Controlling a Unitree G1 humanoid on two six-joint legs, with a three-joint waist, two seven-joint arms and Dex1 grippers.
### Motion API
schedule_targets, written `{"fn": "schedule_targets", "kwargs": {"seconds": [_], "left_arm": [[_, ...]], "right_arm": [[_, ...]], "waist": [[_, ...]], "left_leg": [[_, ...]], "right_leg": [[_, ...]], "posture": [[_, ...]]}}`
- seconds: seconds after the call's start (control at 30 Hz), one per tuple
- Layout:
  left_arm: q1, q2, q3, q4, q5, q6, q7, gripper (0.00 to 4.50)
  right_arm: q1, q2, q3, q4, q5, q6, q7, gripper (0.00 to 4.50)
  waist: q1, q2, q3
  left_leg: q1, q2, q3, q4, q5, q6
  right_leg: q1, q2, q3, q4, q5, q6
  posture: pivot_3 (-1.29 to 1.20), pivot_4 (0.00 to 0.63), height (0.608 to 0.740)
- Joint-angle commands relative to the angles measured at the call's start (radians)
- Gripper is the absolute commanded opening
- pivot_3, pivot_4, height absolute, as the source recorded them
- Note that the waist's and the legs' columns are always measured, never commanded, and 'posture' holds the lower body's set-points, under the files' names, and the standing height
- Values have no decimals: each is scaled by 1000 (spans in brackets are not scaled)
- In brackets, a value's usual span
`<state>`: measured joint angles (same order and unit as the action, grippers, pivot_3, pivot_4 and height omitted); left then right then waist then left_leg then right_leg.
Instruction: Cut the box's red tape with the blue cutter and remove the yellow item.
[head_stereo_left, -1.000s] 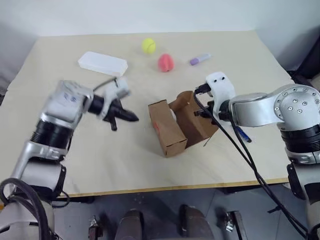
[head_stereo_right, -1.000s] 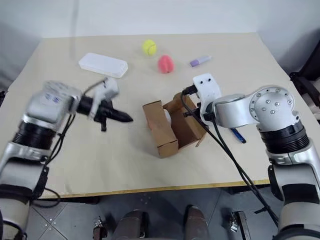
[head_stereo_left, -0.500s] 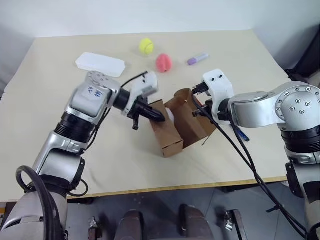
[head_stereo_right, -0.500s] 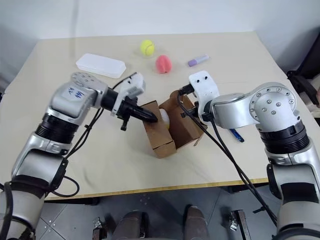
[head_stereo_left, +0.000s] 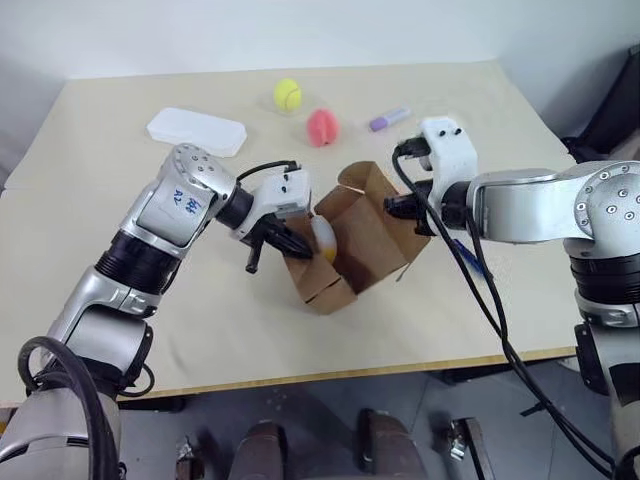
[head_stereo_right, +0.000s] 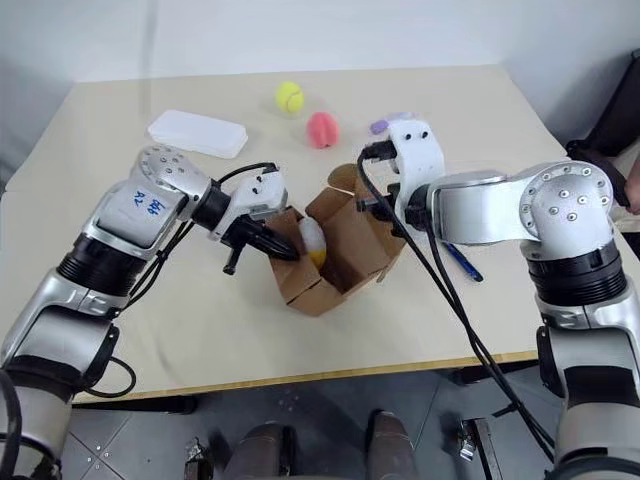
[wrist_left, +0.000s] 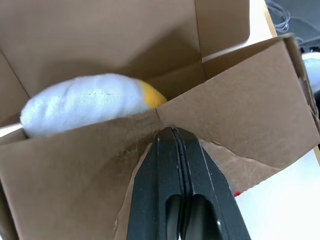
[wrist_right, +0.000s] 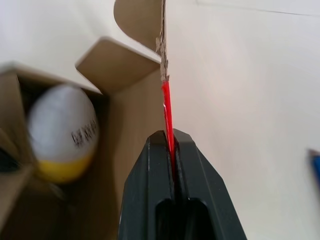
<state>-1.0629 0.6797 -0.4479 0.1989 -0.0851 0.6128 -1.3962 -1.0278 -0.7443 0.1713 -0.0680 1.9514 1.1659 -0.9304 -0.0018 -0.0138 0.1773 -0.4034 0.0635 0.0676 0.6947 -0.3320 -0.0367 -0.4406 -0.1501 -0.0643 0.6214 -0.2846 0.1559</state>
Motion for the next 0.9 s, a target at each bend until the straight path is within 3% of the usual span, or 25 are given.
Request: {"fn": "schedule_targets", "kwargs": {"seconds": [0.03, 0.3, 0.57, 0.73, 0.9], "left_arm": [[65, 0, -56, -17, 49, 37, 13, 0], [124, -13, -22, -57, 54, 83, 59, 0], [130, -83, 3, 14, 60, 55, 139, 0], [123, -91, 17, 34, 57, 40, 162, 0], [126, -71, 28, 32, 58, 44, 163, 0]], "right_arm": [[15, 25, -80, 13, 21, -44, -20, 30], [130, 64, -128, 77, 21, -27, -24, 30], [241, 95, -50, 26, 8, -27, 16, 30], [266, 51, -56, -60, -242, 1, 201, 30], [274, 8, -77, -116, -371, 37, 373, 917]], "waist": [[1, 1, 0], [30, 1, 0], [24, 1, 0], [25, 1, 0], [25, 1, 0]], "left_leg": [[0, 0, 0, 1, 0, 0], [-1, 0, 0, 5, 0, 1], [-2, 0, 0, 4, -1, 1], [-2, 0, 0, 3, -1, 1], [-2, 0, 0, 3, -1, 1]], "right_leg": [[1, 0, 0, 0, 0, 0], [5, 0, 0, -3, 1, -1], [3, 0, 0, -3, 1, -1], [2, 0, 0, -3, 1, -1], [2, 0, 0, -3, 1, -1]], "posture": [[0, 150, 740], [0, 150, 740], [0, 150, 740], [0, 150, 740], [0, 150, 740]]}}
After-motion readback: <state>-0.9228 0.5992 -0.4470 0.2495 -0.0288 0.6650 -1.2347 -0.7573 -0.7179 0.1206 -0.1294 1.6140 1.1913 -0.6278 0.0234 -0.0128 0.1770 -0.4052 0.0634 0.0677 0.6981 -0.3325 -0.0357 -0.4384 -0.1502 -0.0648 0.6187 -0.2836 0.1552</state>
